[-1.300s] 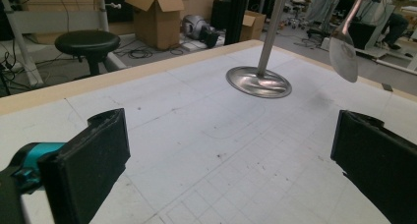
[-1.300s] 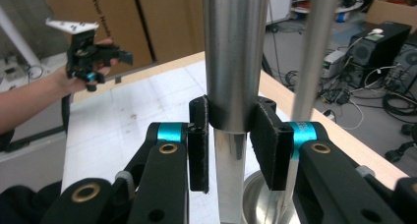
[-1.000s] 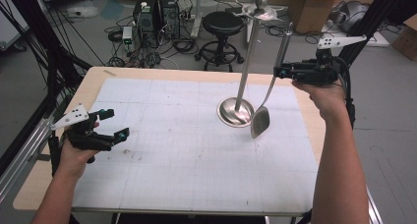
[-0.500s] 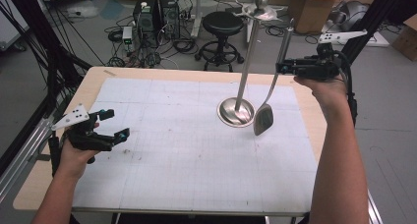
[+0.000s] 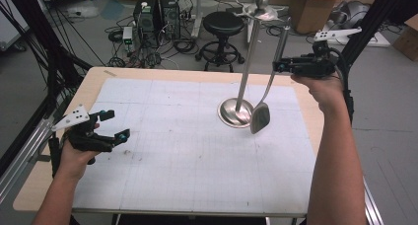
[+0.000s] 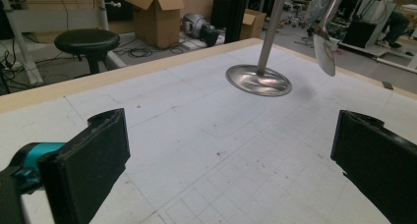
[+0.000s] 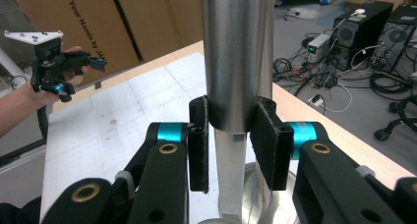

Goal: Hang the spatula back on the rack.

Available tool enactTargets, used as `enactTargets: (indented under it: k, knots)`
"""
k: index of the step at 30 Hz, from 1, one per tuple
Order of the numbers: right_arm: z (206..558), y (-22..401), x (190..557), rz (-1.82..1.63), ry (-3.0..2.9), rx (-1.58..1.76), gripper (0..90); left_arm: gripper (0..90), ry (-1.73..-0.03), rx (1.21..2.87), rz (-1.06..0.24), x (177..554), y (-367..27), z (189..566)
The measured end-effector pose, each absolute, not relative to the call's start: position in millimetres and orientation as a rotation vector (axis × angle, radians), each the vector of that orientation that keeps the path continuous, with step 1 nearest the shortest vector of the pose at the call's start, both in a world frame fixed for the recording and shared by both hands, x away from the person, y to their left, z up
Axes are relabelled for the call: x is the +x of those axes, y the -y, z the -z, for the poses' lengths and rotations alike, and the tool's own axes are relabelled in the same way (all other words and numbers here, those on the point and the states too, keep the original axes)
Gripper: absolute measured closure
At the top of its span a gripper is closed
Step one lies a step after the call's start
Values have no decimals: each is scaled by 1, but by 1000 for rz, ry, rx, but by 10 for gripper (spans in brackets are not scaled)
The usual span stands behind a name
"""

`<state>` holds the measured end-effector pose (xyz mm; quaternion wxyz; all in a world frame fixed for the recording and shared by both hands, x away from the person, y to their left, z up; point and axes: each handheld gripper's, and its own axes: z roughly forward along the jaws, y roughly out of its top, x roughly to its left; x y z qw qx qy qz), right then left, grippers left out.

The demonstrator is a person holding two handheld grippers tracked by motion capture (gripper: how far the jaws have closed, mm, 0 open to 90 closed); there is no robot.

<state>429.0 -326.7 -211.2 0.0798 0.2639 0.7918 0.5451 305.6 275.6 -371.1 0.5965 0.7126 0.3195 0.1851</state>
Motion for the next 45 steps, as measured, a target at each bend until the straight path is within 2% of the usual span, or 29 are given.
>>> enactTargets:
  k: [36, 45]
  knots:
    - [222, 304, 448, -1630, -2387, 844, 676, 17, -744, 1640, -428, 305, -278, 370]
    - [219, 312, 438, -1593, -2309, 889, 510, 17, -743, 1644, -423, 306, -277, 371]
